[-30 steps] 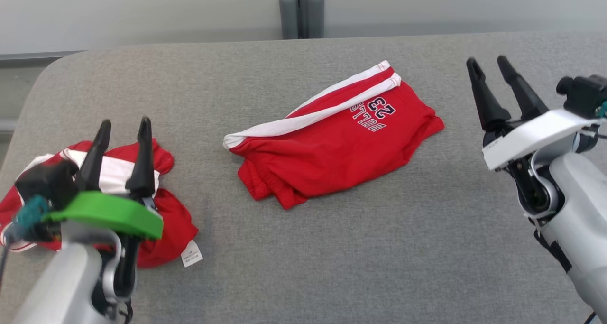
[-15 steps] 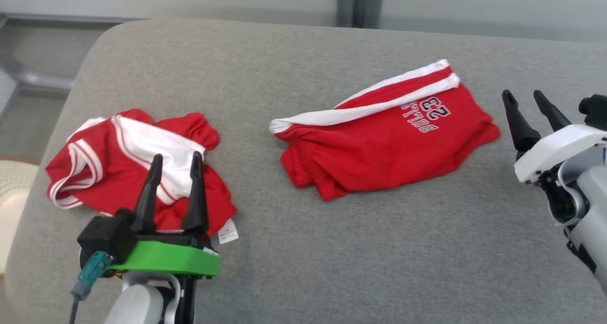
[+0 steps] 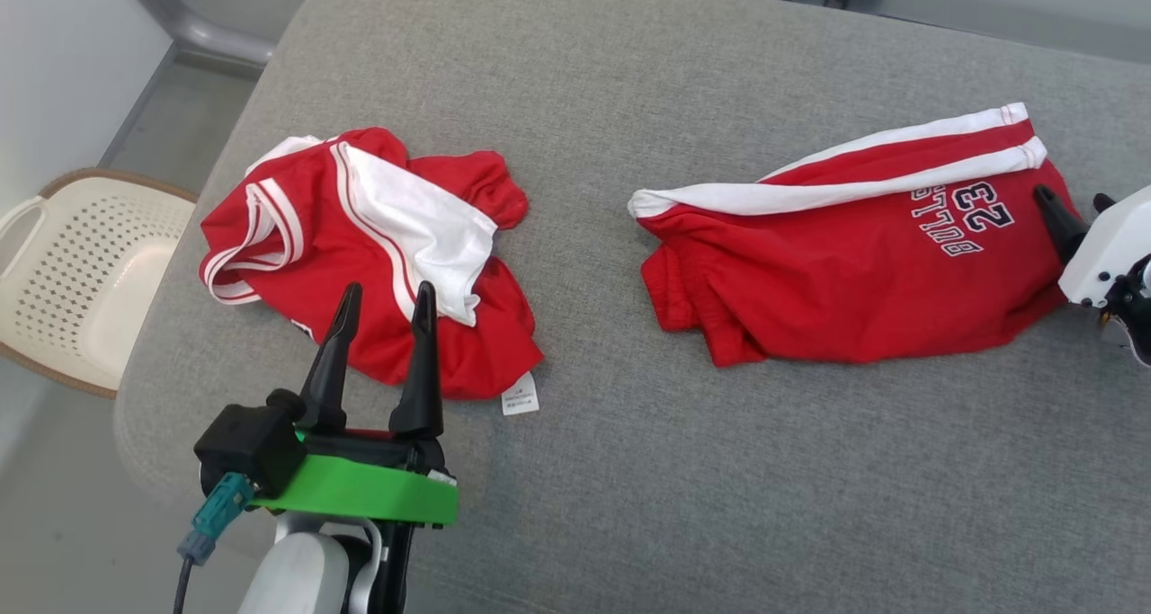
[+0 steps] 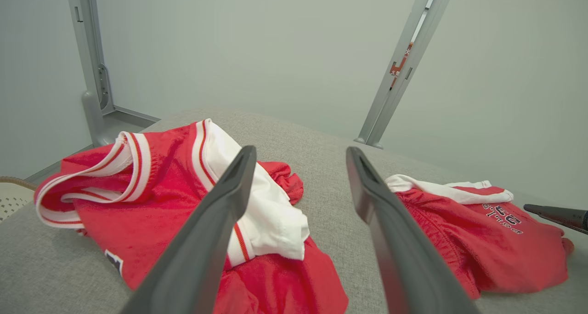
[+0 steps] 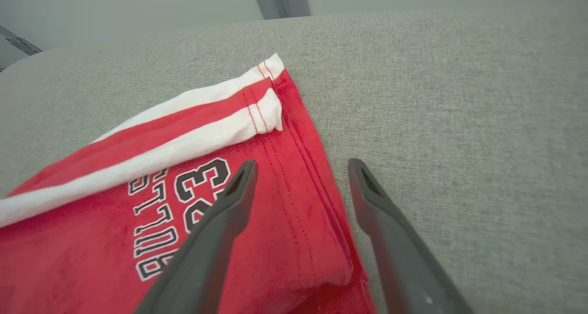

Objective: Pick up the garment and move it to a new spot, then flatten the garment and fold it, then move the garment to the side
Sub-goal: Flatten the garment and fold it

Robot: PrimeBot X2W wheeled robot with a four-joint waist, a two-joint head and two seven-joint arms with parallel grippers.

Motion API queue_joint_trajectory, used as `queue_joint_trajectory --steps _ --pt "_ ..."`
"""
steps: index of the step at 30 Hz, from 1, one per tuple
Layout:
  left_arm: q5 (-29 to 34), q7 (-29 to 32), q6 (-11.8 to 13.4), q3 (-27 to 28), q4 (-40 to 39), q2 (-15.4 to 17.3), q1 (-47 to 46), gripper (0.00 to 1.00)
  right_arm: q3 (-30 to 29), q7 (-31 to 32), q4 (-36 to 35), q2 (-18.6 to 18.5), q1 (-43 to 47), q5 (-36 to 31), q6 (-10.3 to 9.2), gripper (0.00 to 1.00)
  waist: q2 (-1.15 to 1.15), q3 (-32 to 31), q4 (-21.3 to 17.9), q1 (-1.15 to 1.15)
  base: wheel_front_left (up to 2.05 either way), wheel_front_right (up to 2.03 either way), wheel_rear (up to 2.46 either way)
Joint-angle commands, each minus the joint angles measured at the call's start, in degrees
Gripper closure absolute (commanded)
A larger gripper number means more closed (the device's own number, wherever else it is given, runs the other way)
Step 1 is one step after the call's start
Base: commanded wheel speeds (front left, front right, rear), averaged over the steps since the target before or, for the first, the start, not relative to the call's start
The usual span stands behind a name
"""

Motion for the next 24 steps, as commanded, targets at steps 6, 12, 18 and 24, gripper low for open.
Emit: queue_joint_trajectory --steps 6,12,18,24 --pt "1.2 -0.2 -1.5 0.9 0.8 -1.1 0.9 0.0 0.6 2.6 4.5 -0.5 -1.7 2.5 0.0 0.0 0.0 2.2 3.4 0.0 0.0 0.0 0.0" --pt "1.8 -0.2 -1.9 1.6 1.2 -1.4 0.8 0.0 1.4 5.2 3.1 0.8 -1.2 5.8 0.03 0.62 0.0 2.5 2.7 0.0 0.0 0.0 0.0" --pt "2.1 -0.2 -2.3 1.6 2.0 -1.5 0.8 0.0 1.7 -0.4 -1.1 1.0 -0.4 8.3 0.01 1.0 0.0 0.7 0.1 0.0 0.0 0.0 0.0" --pt "1.8 -0.1 -2.1 1.2 2.8 -1.4 1.6 0.0 1.4 -6.3 -5.9 0.9 3.0 12.3 0.01 1.0 0.0 -2.5 -3.6 0.0 0.0 0.0 0.0"
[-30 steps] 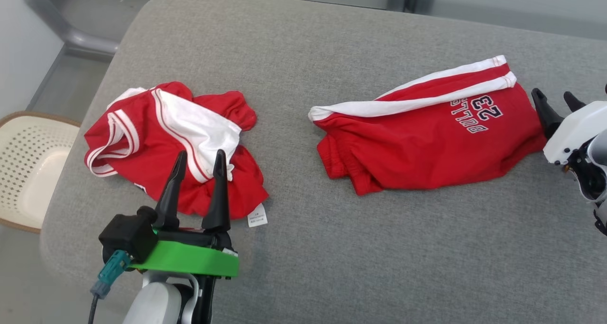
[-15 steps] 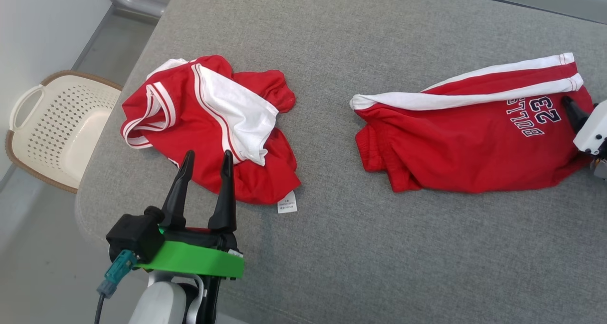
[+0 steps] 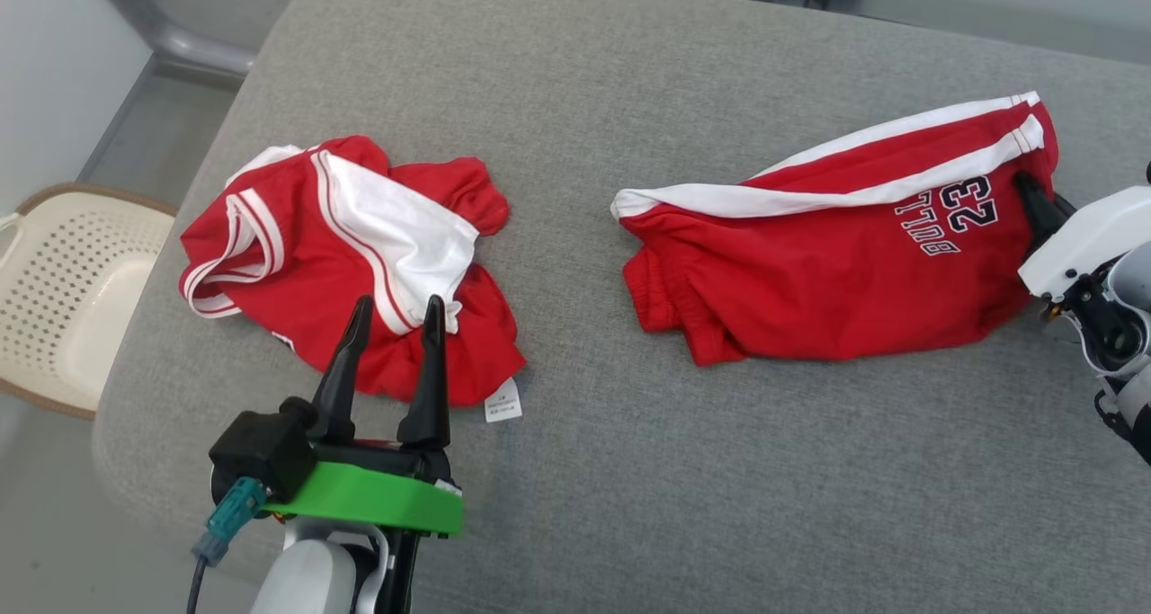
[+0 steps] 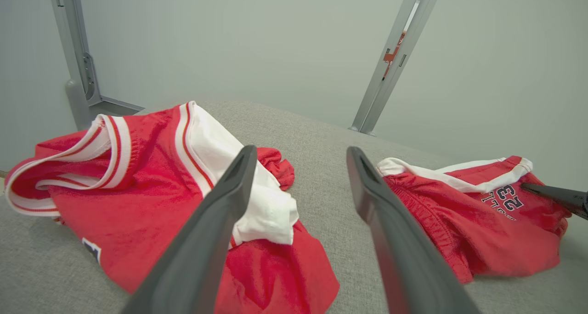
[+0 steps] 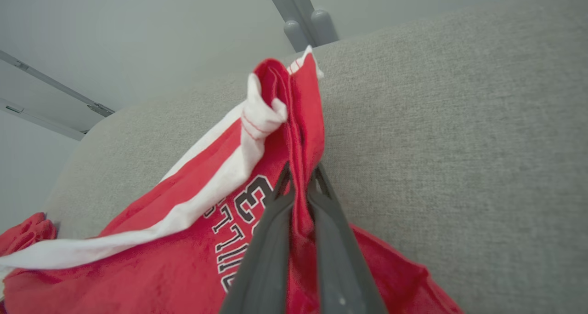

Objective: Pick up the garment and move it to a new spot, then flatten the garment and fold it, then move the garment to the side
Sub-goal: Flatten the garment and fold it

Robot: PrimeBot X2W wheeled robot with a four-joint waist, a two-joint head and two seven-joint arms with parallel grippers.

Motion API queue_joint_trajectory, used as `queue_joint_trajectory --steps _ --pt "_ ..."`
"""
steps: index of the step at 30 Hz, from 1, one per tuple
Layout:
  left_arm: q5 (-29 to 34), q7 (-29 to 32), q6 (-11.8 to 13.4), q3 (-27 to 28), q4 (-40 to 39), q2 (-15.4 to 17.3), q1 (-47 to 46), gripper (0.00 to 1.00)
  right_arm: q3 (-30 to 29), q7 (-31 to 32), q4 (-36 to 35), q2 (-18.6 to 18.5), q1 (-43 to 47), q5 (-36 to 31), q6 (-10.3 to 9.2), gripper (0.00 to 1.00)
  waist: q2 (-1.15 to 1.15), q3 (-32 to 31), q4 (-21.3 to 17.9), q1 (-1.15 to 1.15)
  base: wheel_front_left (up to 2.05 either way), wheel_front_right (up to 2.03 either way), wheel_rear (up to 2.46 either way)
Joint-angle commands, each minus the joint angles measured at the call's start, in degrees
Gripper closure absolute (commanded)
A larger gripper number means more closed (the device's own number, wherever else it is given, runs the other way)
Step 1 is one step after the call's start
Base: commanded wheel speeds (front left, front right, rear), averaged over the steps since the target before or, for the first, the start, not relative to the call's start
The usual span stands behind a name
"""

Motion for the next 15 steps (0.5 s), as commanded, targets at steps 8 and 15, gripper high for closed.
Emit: queue_joint_trajectory --steps 8,15 --pt "0.5 0.0 0.3 -0.3 1.0 0.0 2.5 0.0 -0.2 -3.9 -5.2 -2.2 7.8 6.5 0.02 1.0 0.0 -6.0 -8.8 0.0 0.0 0.0 0.0" --pt "1.0 0.0 0.0 -0.2 1.8 0.0 3.0 0.0 0.5 -5.3 -5.5 -5.6 9.5 7.5 0.02 1.0 0.0 -7.2 -12.5 0.0 0.0 0.0 0.0"
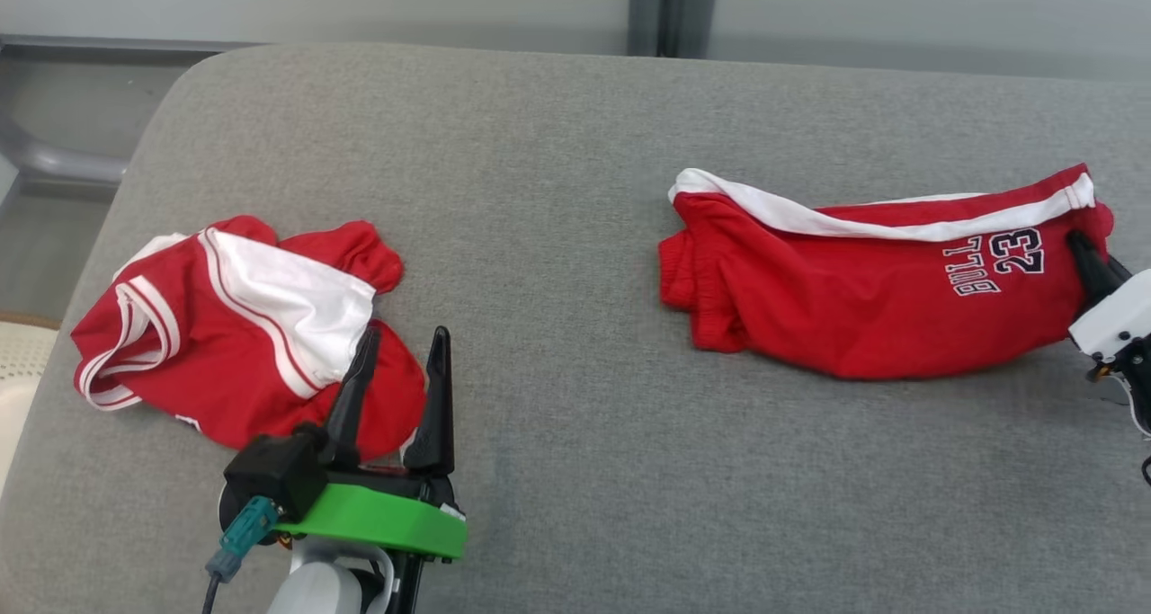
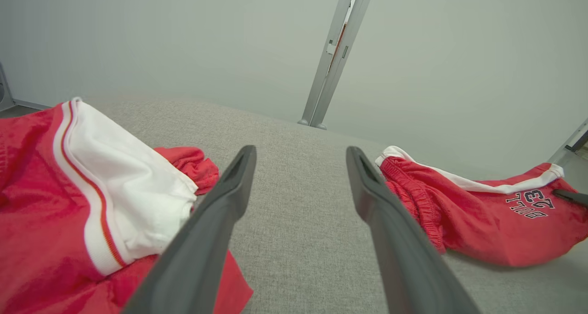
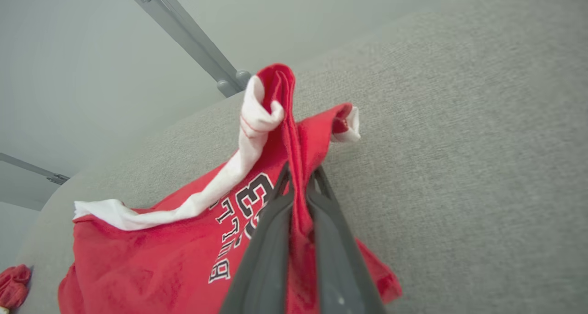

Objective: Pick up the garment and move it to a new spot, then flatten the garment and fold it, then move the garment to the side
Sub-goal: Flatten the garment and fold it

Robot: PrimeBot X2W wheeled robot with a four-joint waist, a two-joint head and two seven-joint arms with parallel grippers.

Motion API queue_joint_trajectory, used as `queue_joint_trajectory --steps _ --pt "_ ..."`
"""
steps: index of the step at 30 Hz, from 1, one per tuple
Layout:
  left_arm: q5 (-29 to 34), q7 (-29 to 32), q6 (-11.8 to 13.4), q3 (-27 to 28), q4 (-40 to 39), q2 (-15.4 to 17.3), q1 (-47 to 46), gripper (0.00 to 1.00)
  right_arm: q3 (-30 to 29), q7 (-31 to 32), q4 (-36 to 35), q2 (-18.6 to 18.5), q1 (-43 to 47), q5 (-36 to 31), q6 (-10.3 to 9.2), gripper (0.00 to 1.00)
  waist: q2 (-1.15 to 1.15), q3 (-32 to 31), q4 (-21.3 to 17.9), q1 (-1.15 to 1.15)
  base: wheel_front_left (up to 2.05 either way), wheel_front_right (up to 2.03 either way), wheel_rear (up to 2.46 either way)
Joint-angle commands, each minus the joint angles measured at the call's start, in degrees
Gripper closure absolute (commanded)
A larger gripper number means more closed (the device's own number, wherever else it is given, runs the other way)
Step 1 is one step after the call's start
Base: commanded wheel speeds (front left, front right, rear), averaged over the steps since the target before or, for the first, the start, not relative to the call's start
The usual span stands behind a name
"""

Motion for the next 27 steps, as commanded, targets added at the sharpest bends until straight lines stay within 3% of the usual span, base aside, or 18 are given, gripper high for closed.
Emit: queue_joint_trajectory --steps 1,11,17,27 --pt "0.5 0.0 -0.1 0.1 0.2 0.1 1.0 0.0 0.3 -0.5 -0.2 -0.6 0.2 0.0 0.02 1.0 0.0 -1.8 -2.6 0.0 0.0 0.0 0.0" --pt "-1.1 0.0 0.4 -1.2 1.1 0.1 1.1 0.0 5.3 -1.7 -3.5 0.4 -4.4 -4.1 0.02 1.0 0.0 -2.9 -2.6 0.0 0.0 0.0 0.0" --pt "-2.0 0.0 0.8 -1.8 1.7 0.1 0.5 0.0 9.7 0.8 -2.2 5.1 -8.9 -6.4 0.02 1.0 0.0 -2.5 -0.8 0.0 0.0 0.0 0.0" --pt "-3.2 0.0 1.6 -2.9 2.3 0.1 -0.1 0.0 16.4 4.7 6.8 13.9 -13.4 -9.8 0.02 1.0 0.0 -1.9 4.6 0.0 0.0 0.0 0.0"
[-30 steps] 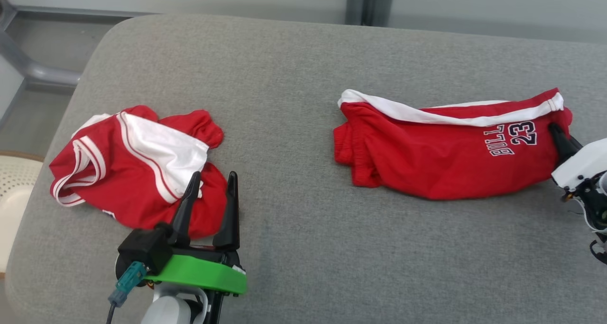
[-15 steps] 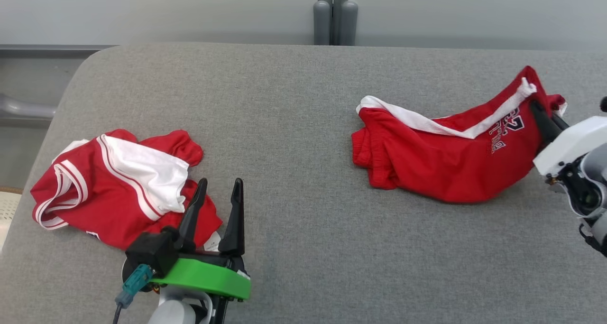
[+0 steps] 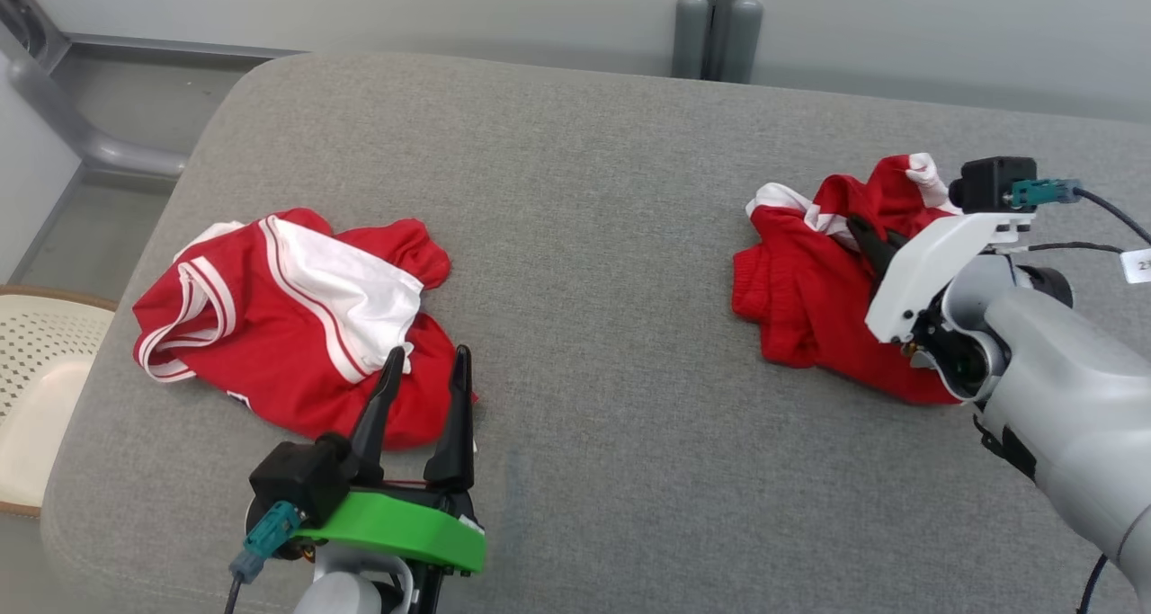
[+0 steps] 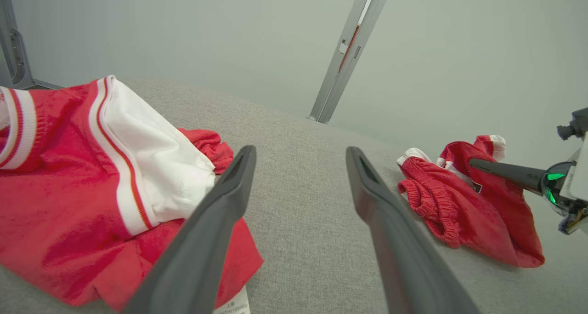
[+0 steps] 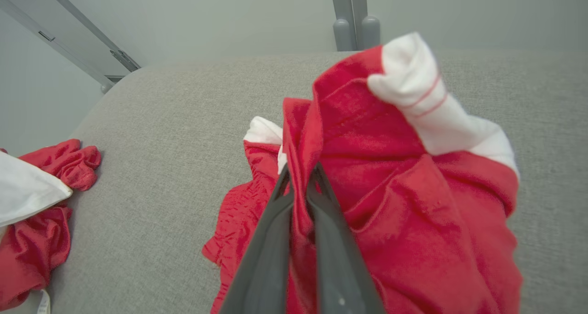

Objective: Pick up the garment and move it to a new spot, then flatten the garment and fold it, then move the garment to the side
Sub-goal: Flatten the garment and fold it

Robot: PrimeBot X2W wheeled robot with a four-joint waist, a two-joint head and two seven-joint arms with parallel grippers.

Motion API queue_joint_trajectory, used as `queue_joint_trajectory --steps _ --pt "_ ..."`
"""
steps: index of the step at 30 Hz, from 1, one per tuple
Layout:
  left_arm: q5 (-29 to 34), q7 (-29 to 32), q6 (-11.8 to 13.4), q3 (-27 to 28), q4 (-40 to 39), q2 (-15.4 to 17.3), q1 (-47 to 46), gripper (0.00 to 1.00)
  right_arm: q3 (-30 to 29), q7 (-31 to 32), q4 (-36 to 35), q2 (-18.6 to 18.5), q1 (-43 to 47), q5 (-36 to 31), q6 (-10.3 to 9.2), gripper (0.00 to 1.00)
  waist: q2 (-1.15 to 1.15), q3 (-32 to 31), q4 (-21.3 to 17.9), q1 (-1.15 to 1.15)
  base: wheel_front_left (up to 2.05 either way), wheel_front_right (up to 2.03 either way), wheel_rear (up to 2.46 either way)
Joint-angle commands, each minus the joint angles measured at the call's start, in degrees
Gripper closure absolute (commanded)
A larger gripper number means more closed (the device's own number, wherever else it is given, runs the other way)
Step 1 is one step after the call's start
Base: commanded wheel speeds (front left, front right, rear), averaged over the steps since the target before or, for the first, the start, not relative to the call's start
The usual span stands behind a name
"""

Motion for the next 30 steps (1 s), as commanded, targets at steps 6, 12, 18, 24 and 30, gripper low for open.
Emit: queue_joint_trajectory --steps 6,12,18,24,30 --pt "-0.1 0.0 0.0 0.5 0.6 0.1 0.1 0.0 3.0 0.1 2.9 4.4 -0.6 -0.9 0.02 1.0 0.0 0.0 1.6 0.0 0.0 0.0 0.0" --pt "0.1 0.0 0.0 0.3 1.1 0.1 0.3 0.0 5.5 -1.0 3.8 7.1 0.3 -0.7 0.02 0.0 0.0 -1.0 -0.3 0.0 0.0 0.0 0.0" --pt "0.8 0.0 -0.2 1.4 1.3 0.1 1.5 0.0 6.5 -5.6 0.0 6.8 1.0 0.3 0.02 0.0 0.0 -3.2 -3.4 0.0 0.0 0.0 0.0" --pt "0.3 0.0 0.6 3.9 -0.3 0.1 2.6 0.0 5.8 -10.4 -5.3 2.7 2.4 0.8 0.02 0.0 0.0 -5.3 -6.3 0.0 0.0 0.0 0.0" --pt "1.0 0.0 0.4 4.9 -1.5 0.1 3.2 0.0 -0.2 -11.7 -5.2 -1.8 4.3 0.8 0.02 0.0 0.0 -5.2 -6.8 0.0 0.0 0.0 0.0"
